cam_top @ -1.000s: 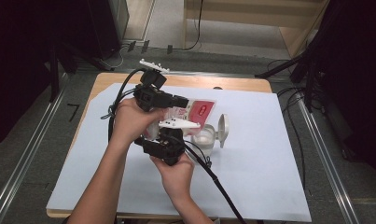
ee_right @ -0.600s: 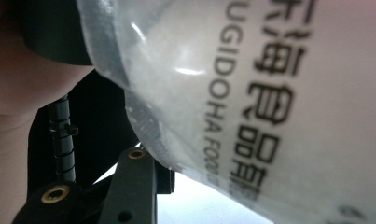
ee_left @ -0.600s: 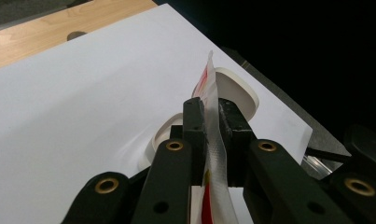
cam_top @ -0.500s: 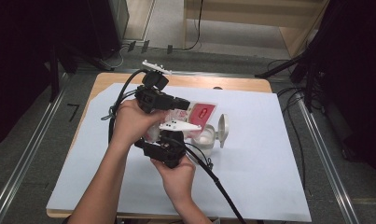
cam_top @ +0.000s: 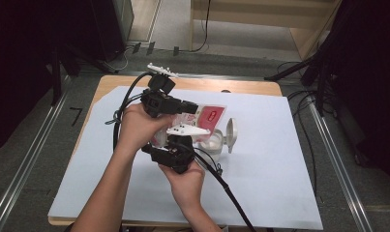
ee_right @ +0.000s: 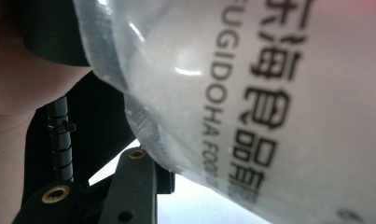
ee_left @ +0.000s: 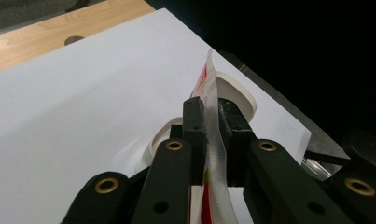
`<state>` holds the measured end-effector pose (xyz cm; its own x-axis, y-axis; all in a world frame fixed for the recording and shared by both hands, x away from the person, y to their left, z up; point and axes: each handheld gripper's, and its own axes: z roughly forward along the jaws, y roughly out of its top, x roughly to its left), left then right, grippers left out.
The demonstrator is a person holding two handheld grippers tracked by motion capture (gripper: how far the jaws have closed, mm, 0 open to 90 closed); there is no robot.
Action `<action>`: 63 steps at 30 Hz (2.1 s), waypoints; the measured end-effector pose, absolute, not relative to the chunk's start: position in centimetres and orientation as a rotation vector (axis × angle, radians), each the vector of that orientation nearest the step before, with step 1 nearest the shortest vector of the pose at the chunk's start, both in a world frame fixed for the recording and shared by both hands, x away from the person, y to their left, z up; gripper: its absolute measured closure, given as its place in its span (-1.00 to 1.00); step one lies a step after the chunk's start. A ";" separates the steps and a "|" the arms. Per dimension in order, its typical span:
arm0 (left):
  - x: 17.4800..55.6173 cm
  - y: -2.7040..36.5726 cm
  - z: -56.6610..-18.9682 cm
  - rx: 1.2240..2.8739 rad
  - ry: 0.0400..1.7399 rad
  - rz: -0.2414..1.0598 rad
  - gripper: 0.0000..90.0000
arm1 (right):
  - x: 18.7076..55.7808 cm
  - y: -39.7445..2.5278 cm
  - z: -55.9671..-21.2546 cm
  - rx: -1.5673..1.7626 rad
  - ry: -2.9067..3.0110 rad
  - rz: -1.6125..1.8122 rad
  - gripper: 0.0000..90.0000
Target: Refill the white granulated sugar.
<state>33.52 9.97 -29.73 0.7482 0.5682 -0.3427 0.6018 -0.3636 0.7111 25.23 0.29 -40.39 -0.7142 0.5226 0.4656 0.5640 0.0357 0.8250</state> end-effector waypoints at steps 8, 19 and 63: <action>33.4 10.1 -29.7 2.052 0.890 -0.034 0.86 | 25.3 0.4 -40.4 -1.157 -2.240 -1.812 0.42; 33.6 10.1 -29.5 2.010 0.906 0.011 0.86 | 26.1 0.2 -40.3 -1.139 -2.241 -1.799 0.42; 33.1 9.1 -29.5 2.053 0.853 -0.023 0.86 | 25.4 -0.6 -40.2 -1.134 -2.155 -1.811 0.41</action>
<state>33.11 9.05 -29.50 0.7632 0.5610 -0.3205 0.5777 -0.3705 0.7273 25.37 -0.60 -40.22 -0.7158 0.4660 0.5201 0.5925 0.0112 0.8055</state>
